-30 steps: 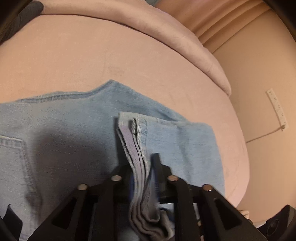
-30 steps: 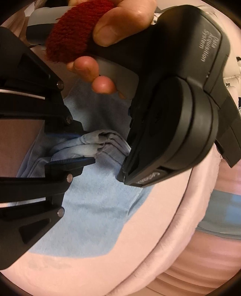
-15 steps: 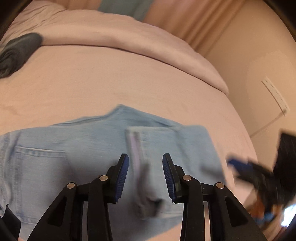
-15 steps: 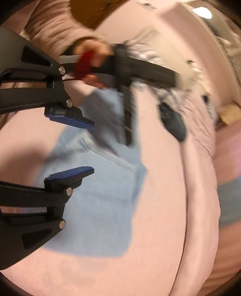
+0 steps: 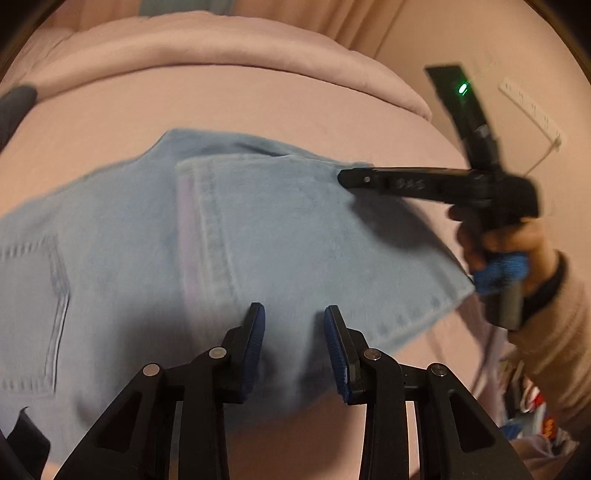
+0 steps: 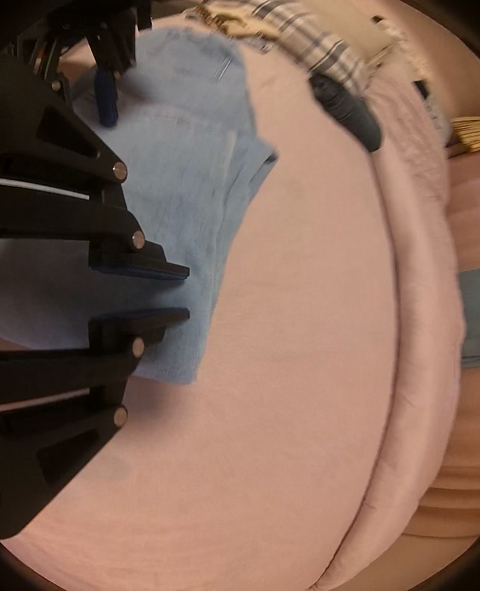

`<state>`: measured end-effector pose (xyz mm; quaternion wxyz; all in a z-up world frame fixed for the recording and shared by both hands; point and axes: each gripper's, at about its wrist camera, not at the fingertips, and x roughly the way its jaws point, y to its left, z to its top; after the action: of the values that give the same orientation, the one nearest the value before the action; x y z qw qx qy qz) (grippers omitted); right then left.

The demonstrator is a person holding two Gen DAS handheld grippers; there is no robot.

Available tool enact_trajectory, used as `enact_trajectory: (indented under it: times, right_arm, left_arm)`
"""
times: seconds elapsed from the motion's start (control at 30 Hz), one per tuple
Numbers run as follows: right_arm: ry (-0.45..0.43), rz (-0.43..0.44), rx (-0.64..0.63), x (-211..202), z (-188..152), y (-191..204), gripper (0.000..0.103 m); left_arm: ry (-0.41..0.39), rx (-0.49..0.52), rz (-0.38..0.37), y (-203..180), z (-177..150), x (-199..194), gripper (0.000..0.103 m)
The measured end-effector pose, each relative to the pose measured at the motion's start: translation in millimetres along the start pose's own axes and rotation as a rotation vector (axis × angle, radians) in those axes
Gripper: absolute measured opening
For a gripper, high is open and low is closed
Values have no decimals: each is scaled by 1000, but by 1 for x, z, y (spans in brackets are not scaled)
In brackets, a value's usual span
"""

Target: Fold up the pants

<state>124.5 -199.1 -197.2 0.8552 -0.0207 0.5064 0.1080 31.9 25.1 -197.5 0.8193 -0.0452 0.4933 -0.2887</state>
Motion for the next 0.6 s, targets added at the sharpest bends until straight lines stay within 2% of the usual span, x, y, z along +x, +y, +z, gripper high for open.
enact_trajectory:
  times: [0.07, 0.13, 0.23, 0.27, 0.33, 0.37, 0.43, 0.5, 0.6]
  right_arm:
    - [-8, -22, -37, 17, 0, 5, 13]
    - [-5, -32, -52, 12, 0, 3, 14]
    - [32, -27, -13, 10, 6, 0, 14]
    - [26, -18, 9, 0, 3, -3, 21]
    - [-32, 66, 2, -17, 8, 12, 23]
    - [-40, 115, -9, -23, 7, 20, 28]
    - [7, 201, -28, -20, 7, 38, 33]
    - [65, 281, -31, -9, 7, 59, 33]
    - [122, 286, -37, 11, 9, 88, 33]
  left_arm:
    - [-11, -10, -25, 6, -5, -7, 34]
    - [-19, -31, -37, 12, -9, -13, 34]
    - [-43, -68, -59, 16, -13, -27, 34]
    - [-55, -85, -68, 18, -15, -29, 34]
    - [-63, -116, -56, 25, -22, -35, 34]
    - [-59, -125, -56, 27, -25, -34, 34]
    - [-58, -134, -69, 25, -31, -31, 34]
    - [-69, -138, -76, 25, -37, -33, 34]
    - [-75, -150, -94, 33, -44, -40, 34]
